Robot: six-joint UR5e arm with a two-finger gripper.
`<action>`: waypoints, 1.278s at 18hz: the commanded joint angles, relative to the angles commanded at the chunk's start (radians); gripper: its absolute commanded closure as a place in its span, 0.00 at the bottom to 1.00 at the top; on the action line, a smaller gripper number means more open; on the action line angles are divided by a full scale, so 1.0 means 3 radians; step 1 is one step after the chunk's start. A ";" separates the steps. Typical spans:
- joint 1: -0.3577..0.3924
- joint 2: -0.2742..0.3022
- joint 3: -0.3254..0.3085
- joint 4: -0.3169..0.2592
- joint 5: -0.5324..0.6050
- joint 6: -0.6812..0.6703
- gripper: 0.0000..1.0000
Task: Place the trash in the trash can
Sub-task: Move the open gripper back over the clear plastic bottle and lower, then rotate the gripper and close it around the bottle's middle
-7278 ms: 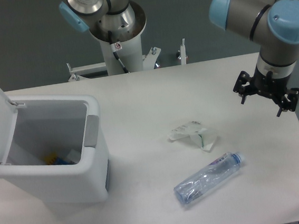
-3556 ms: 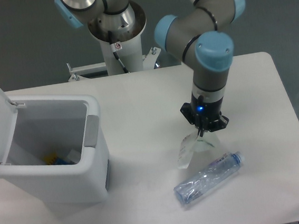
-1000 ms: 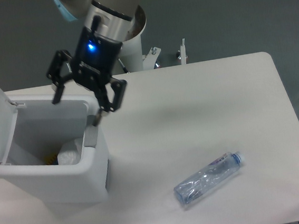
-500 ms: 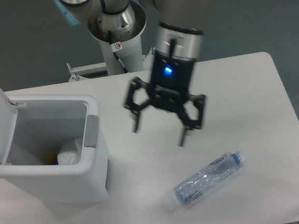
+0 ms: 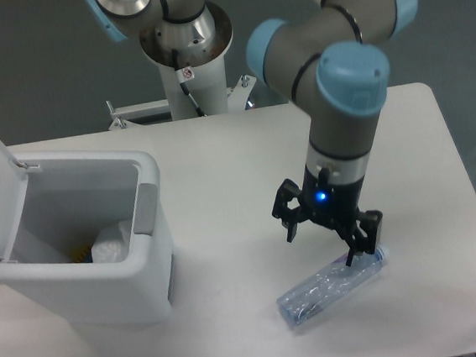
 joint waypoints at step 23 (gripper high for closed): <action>-0.0348 -0.0736 0.0277 0.0051 0.0680 -0.0015 0.00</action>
